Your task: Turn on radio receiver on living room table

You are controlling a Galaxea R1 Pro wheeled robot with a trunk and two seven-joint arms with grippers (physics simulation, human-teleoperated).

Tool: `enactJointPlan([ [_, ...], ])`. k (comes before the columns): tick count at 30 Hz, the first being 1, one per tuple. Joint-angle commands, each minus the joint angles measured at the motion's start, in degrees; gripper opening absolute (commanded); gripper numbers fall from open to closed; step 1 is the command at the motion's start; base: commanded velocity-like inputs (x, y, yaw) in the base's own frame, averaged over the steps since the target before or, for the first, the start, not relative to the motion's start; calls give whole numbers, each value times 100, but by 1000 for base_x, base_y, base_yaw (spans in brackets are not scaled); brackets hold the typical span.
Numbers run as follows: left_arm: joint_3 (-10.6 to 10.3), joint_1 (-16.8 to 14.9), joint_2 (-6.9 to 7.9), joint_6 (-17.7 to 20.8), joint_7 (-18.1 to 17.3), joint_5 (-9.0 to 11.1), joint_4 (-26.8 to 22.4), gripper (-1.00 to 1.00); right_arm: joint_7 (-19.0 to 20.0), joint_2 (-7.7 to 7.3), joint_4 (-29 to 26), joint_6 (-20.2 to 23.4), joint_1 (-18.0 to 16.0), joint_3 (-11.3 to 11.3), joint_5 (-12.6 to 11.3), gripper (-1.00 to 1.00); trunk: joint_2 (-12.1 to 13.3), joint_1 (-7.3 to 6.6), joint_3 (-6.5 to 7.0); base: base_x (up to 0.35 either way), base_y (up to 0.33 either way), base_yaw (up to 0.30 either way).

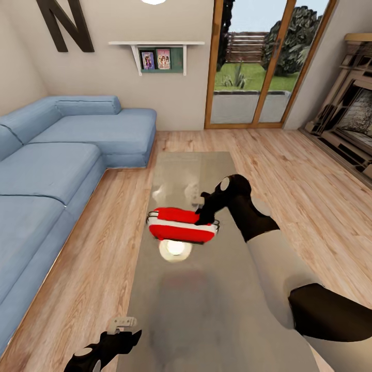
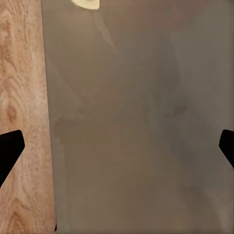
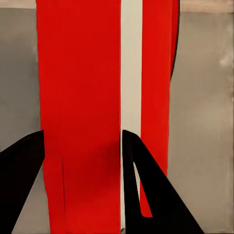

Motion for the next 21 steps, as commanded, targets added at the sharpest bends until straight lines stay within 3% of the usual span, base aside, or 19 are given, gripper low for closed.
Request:
enactJointPlan([
  [1, 0, 0, 0, 2, 0, 1, 0, 100, -63, -5, -84, 78, 21, 1, -8, -100, 0, 0, 0, 0, 0, 0],
  [2, 0, 0, 0, 4, -1, 3, -2, 100, -218, -14, -248, 216, 78, 0, 3, -100, 0, 0, 0, 0, 0, 0],
  [3, 0, 0, 0, 13, -1, 5, -5, 100, -639, -30, -708, 476, 327, 0, 36, -100, 0, 0, 0, 0, 0, 0],
  [5, 0, 0, 0, 32, -4, 5, -52, 100, -1009, -76, -1305, 695, 681, 5, 88, -100, 0, 0, 0, 0, 0, 0],
  [9, 1, 0, 6, 58, -17, 6, -161, 100, -1283, -129, -2040, 913, 1063, 12, 320, -100, 0, 0, 0, 0, 0, 0],
  [16, 0, 0, 9, 261, -27, 20, -331, 100, -1620, -216, -2570, 977, 1457, 33, 774, -100, 0, 0, 0, 0, 0, 0],
  [18, 0, 0, 14, 407, -30, 63, -478, 100, -2108, -219, -2655, 976, 1732, 60, 1045, -100, 0, 0, 0, 0, 0, 0],
  [19, 0, 0, 16, 517, -33, 119, -613, 100, -2622, -221, -2684, 960, 1990, 72, 1257, -100, 0, 0, 0, 0, 0, 0],
  [21, 0, 0, 17, 620, -35, 170, -718, 100, -3146, -223, -2699, 941, 2231, 84, 1394, -100, 0, 0, 0, 0, 0, 0],
])
